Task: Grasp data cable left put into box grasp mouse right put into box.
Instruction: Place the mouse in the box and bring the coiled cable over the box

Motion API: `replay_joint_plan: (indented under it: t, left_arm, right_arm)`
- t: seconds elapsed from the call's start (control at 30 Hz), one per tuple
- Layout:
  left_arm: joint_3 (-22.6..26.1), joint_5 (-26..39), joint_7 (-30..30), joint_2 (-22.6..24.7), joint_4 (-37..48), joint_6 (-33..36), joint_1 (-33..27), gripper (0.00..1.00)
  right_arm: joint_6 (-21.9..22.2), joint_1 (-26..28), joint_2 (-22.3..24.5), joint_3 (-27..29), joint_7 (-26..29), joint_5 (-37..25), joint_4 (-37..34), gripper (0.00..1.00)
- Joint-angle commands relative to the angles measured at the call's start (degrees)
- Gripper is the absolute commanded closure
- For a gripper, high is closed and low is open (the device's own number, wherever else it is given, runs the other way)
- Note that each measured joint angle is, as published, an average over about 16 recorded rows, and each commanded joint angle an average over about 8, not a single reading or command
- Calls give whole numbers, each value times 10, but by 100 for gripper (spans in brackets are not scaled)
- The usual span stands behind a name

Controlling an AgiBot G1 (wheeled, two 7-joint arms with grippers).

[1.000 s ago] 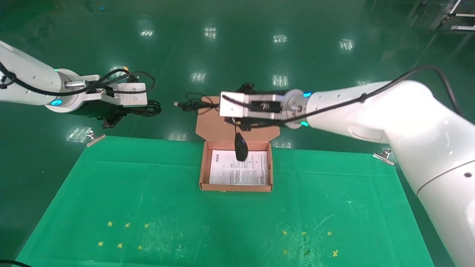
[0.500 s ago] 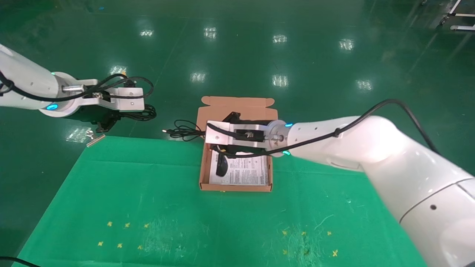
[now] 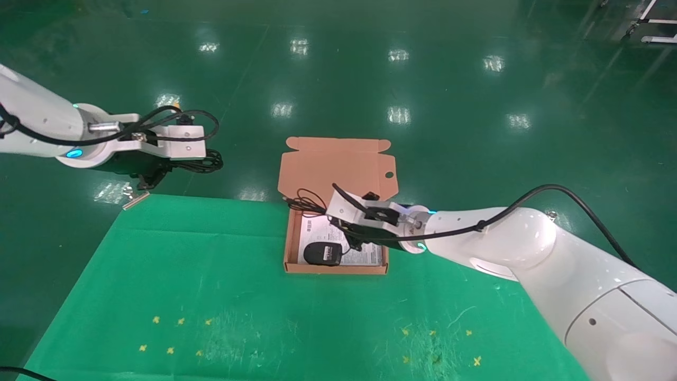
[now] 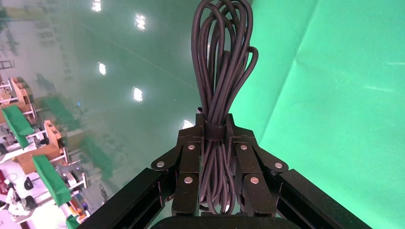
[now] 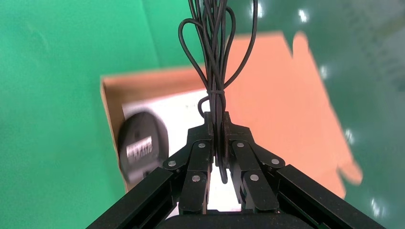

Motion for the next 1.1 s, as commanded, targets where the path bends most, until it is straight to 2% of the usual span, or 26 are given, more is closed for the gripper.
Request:
replay_joint_plan:
  t: [0.03, 0.1, 0.13, 0.37, 0.4, 0.6, 0.77, 1.1]
  left_arm:
    - [0, 0, 0, 0, 0, 0, 0, 100]
    - [0, 0, 0, 0, 0, 0, 0, 100]
    - [0, 0, 0, 0, 0, 0, 0, 100]
    - [0, 0, 0, 0, -1, 0, 0, 100]
    - [0, 0, 0, 0, -1, 0, 1, 100]
    - [1, -12, 6, 14, 3, -18, 15, 100]
    - [3, -25, 28, 35, 20, -61, 36, 100]
    - [-10, -110, 137, 86, 98, -203, 90, 100]
  right_arm:
    - [6, 0, 0, -12, 10, 6, -13, 100]
    - [8, 0, 0, -25, 18, 10, -21, 100]
    - [9, 0, 0, -32, 22, 12, -24, 94]
    - [4, 4, 2, -67, 36, 17, -32, 7]
    - [3, 4, 4, -70, 36, 17, -30, 0]
    - [4, 5, 19, -78, 44, 18, -13, 0]
    - [4, 13, 39, -78, 55, 19, 1, 0]
    - [23, 37, 123, -66, 77, 18, 64, 0]
